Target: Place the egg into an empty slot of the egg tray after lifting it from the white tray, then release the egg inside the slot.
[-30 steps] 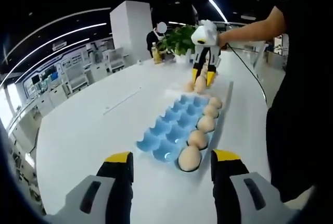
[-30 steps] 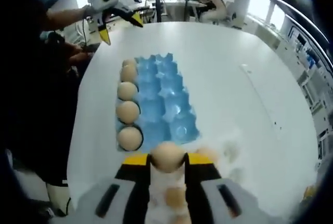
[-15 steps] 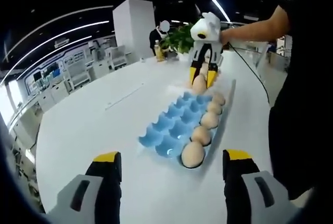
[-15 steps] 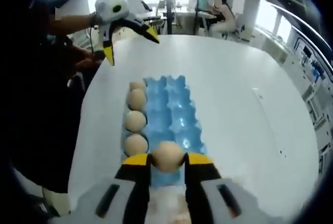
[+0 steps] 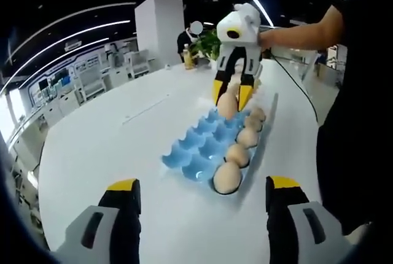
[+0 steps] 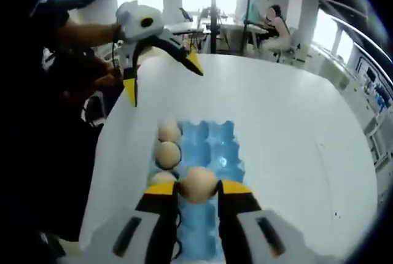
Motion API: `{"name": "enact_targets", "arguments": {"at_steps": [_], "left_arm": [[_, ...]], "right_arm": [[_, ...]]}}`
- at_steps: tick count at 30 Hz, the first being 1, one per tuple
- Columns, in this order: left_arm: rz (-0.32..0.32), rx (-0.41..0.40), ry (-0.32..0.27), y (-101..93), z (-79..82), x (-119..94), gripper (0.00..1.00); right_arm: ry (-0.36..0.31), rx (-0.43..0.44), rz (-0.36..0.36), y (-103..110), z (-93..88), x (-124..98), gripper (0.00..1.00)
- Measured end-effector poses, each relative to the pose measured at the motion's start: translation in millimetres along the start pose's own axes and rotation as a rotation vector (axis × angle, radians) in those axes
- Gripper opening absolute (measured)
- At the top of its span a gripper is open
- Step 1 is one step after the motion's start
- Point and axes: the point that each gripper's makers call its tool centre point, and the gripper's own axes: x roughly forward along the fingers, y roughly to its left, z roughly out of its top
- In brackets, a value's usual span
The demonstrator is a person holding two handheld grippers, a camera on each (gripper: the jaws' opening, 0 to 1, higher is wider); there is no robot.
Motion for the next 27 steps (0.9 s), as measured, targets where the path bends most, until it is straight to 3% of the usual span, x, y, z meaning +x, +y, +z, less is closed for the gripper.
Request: {"name": "enact_targets", "arguments": {"at_steps": [17, 27], "left_arm": [[-0.016, -0.004, -0.032, 2.8, 3.0, 5.3, 0.82], [-0.010, -0.004, -0.040, 4.7, 3.5, 3.7, 0.80]], "right_arm": [[-0.031, -0.041, 0.058, 1.3, 45.9, 47.3, 0.25], [-0.019, -0.059, 0.079, 1.8, 50.9, 70.6, 0.25]]}}
